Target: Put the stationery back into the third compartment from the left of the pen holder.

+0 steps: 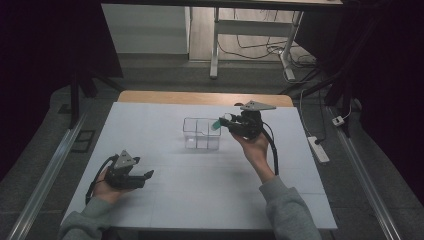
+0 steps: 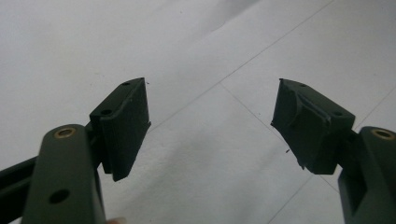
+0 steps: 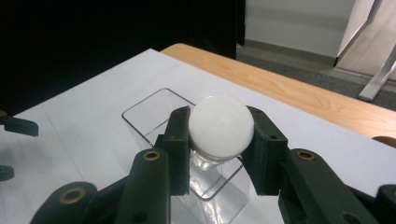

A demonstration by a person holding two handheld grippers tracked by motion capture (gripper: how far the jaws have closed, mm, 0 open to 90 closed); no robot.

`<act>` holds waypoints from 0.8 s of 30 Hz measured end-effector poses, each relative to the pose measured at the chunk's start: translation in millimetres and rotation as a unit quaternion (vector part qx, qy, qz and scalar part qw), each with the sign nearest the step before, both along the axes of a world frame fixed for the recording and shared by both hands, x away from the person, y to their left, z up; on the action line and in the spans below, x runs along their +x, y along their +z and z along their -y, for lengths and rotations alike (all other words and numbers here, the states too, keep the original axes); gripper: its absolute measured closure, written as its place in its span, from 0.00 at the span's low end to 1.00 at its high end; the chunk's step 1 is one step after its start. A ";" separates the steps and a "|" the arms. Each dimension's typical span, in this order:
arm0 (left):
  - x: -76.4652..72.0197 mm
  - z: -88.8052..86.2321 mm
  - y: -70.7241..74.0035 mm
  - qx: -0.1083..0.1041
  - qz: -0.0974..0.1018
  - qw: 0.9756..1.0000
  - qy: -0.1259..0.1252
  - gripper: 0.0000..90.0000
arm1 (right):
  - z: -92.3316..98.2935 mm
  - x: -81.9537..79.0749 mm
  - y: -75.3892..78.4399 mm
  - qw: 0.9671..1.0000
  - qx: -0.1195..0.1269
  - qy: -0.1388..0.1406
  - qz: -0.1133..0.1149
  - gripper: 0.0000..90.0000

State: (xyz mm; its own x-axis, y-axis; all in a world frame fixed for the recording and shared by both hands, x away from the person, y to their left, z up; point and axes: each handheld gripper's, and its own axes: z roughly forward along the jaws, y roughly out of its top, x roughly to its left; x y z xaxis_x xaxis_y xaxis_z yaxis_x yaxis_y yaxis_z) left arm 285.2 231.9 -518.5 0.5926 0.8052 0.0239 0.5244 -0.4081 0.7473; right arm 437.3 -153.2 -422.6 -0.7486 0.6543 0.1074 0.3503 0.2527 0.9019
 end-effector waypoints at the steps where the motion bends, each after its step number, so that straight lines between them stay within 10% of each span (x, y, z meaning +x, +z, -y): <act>1: 0.2 0.1 -0.3 0.001 -0.001 1.000 0.000 0.30 | -2.0 1.3 -1.7 1.000 -0.003 0.001 -0.002 0.71; 5: 0.4 0.1 -1.0 0.001 -0.002 1.000 0.000 0.30 | -5.1 3.5 -5.8 1.000 -0.001 0.004 -0.007 0.57; 24: 1.7 2.8 -3.0 0.014 -0.009 1.000 -0.007 0.29 | 29.5 -24.2 -17.0 0.999 -0.030 0.008 -0.019 0.52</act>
